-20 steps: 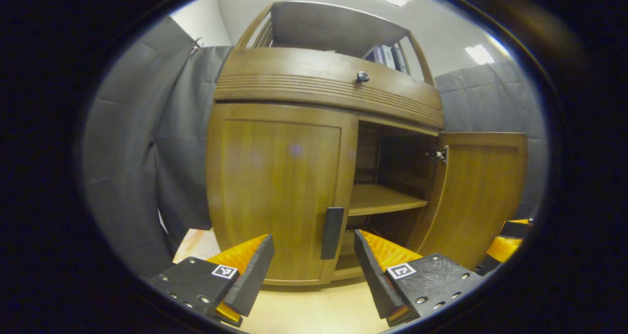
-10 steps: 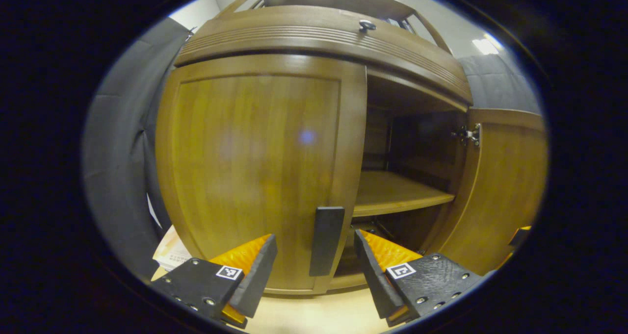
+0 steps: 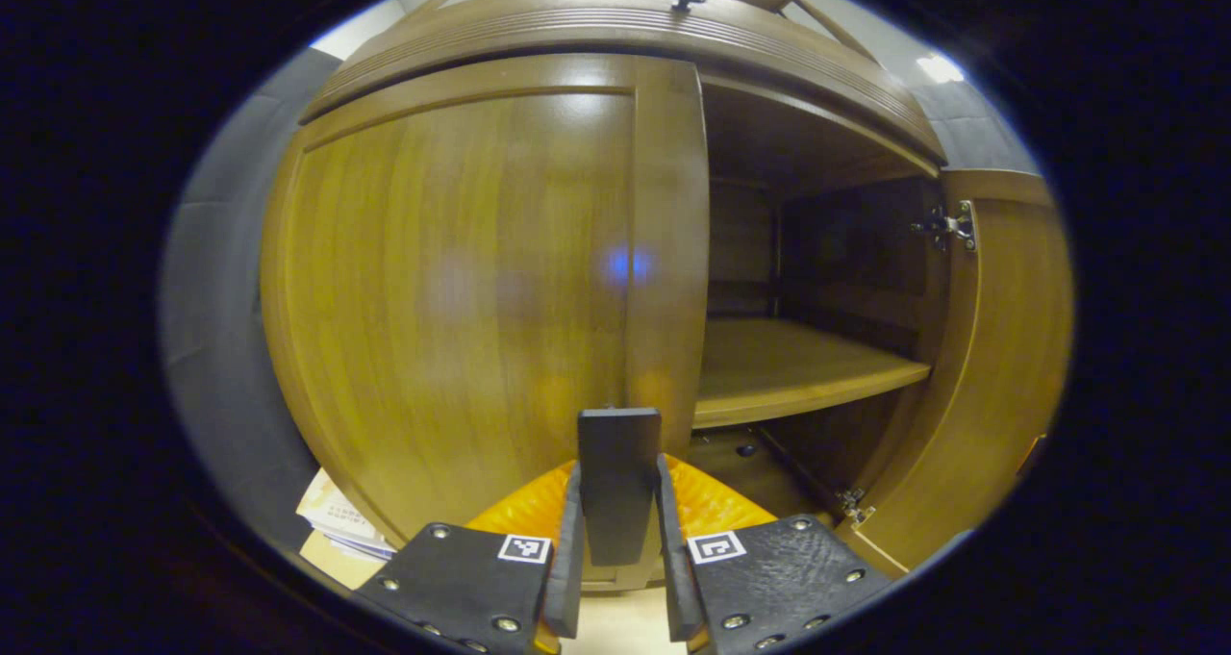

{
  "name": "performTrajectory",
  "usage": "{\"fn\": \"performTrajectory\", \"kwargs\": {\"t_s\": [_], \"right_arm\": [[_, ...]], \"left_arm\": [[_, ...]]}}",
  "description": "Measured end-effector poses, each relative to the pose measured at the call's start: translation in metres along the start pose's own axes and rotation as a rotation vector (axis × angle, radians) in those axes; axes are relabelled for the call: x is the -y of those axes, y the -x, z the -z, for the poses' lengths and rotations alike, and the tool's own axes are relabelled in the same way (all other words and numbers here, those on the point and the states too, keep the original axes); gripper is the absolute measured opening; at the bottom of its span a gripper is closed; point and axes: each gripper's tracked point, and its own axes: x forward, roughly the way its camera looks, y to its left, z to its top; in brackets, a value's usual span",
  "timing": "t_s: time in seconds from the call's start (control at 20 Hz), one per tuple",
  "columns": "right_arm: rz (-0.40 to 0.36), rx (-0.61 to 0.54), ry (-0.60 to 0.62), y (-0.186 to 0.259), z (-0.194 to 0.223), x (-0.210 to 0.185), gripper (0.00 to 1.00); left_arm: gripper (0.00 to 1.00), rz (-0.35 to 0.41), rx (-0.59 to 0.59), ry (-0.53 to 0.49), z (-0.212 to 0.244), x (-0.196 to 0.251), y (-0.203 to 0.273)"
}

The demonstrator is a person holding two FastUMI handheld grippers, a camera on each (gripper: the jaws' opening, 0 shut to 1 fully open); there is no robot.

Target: Open the right door of the double-door shoe cabinet with the right hand, and open the left door with the left hand.

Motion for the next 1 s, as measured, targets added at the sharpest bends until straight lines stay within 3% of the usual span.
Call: {"fn": "performTrajectory", "kwargs": {"t_s": [0.15,0.25,0.35,0.45,0.5,0.65,0.7,1.0], "right_arm": [[0.0,-0.01,-0.005,-0.001,0.002,0.003,0.93],[0.004,-0.018,-0.014,-0.003,0.005,0.004,0.98],[0.012,-0.016,-0.015,-0.005,0.003,0.008,0.93],[0.016,-0.014,-0.014,-0.005,0.004,0.008,0.98],[0.019,-0.012,-0.012,-0.005,0.003,0.008,0.93],[0.02,-0.011,-0.015,-0.005,0.002,0.009,0.93],[0.02,-0.011,-0.015,-0.005,0.002,0.009,0.98],[0.037,0.016,0.006,-0.001,0.003,0.011,0.93]], "left_arm": [[0.31,-0.01,0.013,0.027,-0.002,0.001,-0.002],[0.27,-0.019,0.008,0.019,-0.001,0.0,0.0],[0.24,-0.018,0.007,0.027,-0.001,-0.002,-0.002],[0.21,-0.014,0.002,0.045,0.002,0.002,-0.001],[0.22,-0.014,0.003,0.043,0.002,0.002,-0.001],[0.24,-0.006,0.009,0.036,-0.001,0.001,0.0],[0.25,0.001,0.011,0.037,-0.001,0.003,-0.001],[0.25,0.036,0.026,0.03,-0.003,0.004,0.0]]}}
